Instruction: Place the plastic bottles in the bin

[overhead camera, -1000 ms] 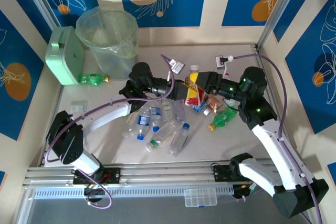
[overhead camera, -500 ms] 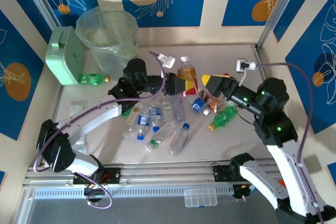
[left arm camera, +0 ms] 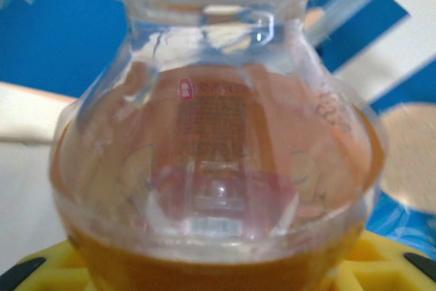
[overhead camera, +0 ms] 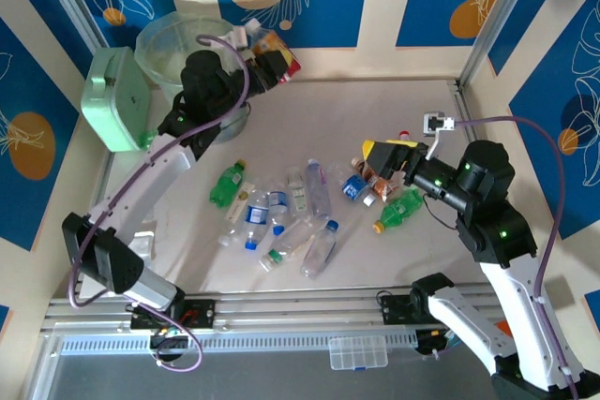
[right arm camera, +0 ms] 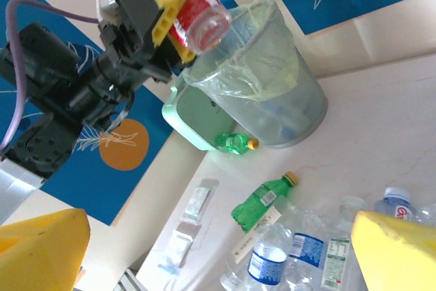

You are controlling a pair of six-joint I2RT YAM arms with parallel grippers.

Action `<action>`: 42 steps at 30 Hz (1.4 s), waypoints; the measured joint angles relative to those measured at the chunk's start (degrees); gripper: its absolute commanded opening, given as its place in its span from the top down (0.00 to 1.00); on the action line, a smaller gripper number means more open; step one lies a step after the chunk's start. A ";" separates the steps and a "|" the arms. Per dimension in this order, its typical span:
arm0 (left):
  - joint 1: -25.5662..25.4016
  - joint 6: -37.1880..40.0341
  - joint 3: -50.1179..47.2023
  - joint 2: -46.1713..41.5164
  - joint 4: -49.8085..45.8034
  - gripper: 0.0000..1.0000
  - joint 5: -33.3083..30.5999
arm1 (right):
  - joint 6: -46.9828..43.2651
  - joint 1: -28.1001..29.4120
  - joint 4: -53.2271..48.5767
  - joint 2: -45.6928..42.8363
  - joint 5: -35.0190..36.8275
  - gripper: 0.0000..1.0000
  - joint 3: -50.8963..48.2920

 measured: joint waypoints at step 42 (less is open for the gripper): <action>17.42 -43.25 58.38 42.49 -54.18 0.98 -25.11 | 5.60 5.05 1.97 11.13 0.44 0.03 -3.34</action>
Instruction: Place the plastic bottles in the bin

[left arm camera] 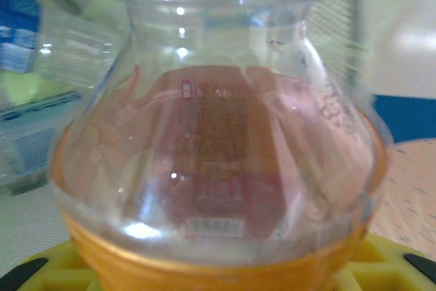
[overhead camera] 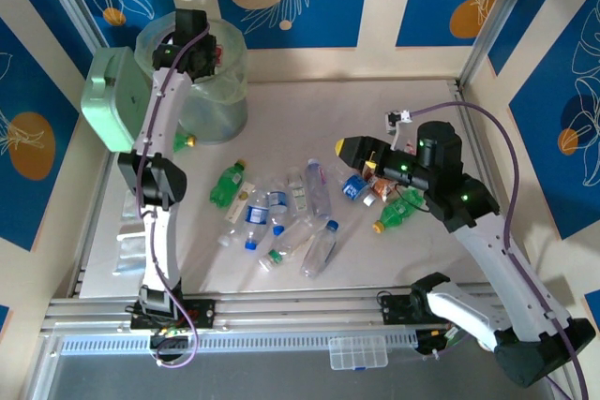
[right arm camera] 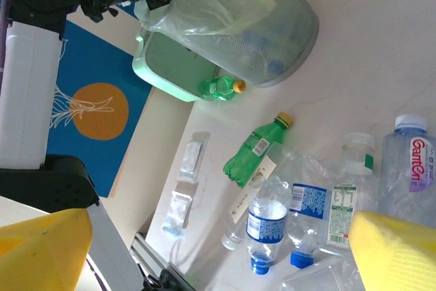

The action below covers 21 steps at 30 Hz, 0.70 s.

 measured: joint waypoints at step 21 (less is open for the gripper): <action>2.14 -7.43 4.92 9.29 -2.16 0.41 2.60 | 1.90 0.33 -0.17 2.64 2.14 0.03 -1.44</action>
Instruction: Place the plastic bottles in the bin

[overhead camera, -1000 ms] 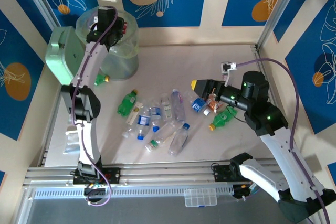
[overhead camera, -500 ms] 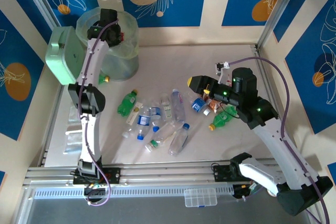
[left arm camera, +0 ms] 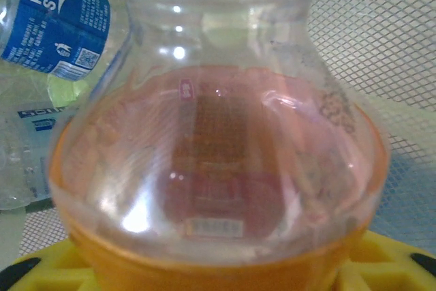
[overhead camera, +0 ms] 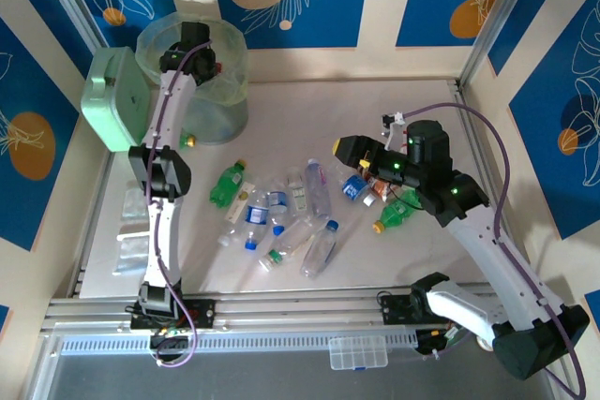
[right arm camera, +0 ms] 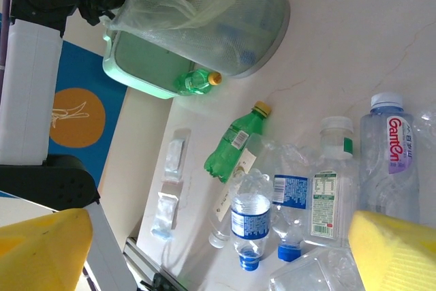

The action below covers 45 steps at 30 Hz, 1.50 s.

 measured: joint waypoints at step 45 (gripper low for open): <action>-0.74 34.23 -32.92 -28.89 36.59 0.81 11.89 | -3.96 1.53 -2.99 -6.32 3.65 0.04 3.15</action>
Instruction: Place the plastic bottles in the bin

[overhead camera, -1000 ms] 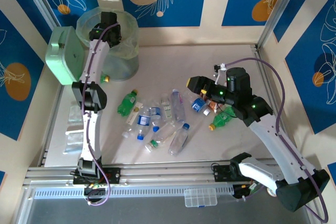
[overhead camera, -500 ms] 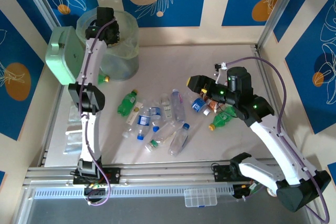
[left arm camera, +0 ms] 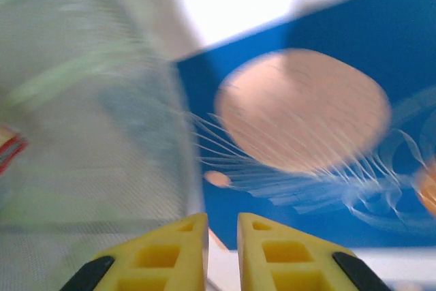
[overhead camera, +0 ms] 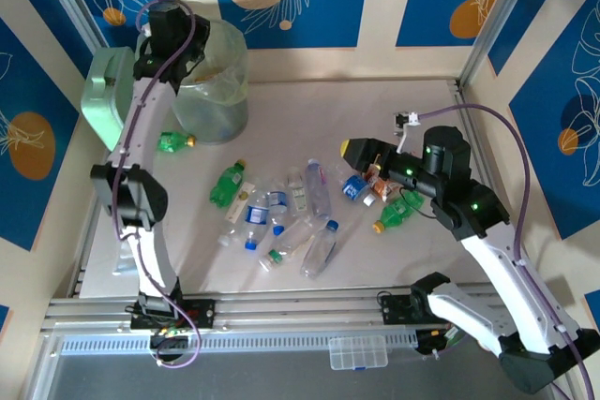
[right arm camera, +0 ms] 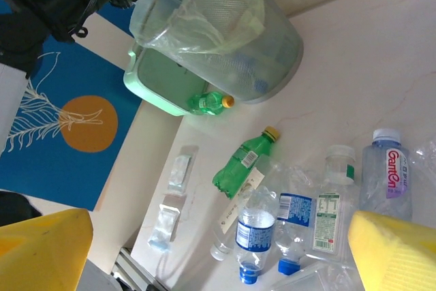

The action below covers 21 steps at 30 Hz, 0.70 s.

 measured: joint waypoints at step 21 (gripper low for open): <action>-2.38 8.28 -52.09 -46.07 -2.29 0.67 -10.08 | -2.78 0.28 -0.04 -4.90 0.22 0.05 -2.80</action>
